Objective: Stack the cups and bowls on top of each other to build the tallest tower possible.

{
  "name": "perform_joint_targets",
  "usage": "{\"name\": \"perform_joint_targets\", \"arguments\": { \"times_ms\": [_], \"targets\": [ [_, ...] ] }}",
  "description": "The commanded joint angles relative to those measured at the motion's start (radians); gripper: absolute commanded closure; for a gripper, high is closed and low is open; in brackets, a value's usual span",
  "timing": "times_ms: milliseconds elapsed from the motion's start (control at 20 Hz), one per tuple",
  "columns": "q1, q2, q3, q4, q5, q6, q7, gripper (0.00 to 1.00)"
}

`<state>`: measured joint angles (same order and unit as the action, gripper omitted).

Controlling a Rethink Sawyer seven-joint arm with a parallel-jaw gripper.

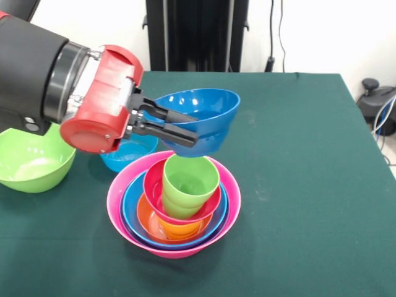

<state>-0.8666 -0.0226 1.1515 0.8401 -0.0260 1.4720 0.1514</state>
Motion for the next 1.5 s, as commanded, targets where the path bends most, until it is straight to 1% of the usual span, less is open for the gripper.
{"name": "perform_joint_targets", "arguments": {
  "times_ms": [50,200,400,650,800,950,1200,1500],
  "targets": [
    [0.014,0.008,-0.043,0.105,0.025,-0.080,0.089,1.00],
    [0.025,0.011,-0.041,0.089,0.028,-0.079,0.083,1.00],
    [0.057,0.033,-0.051,0.004,0.027,-0.032,0.055,1.00],
    [0.108,0.033,-0.053,-0.118,0.033,0.052,0.043,1.00],
    [0.123,0.045,-0.056,-0.160,0.031,0.078,0.033,1.00],
    [0.127,0.058,-0.056,-0.183,0.033,0.088,0.021,1.00],
    [0.136,0.056,-0.052,-0.203,0.034,0.107,0.018,1.00],
    [0.153,0.070,-0.053,-0.268,0.017,0.161,0.010,1.00]
  ]
}}
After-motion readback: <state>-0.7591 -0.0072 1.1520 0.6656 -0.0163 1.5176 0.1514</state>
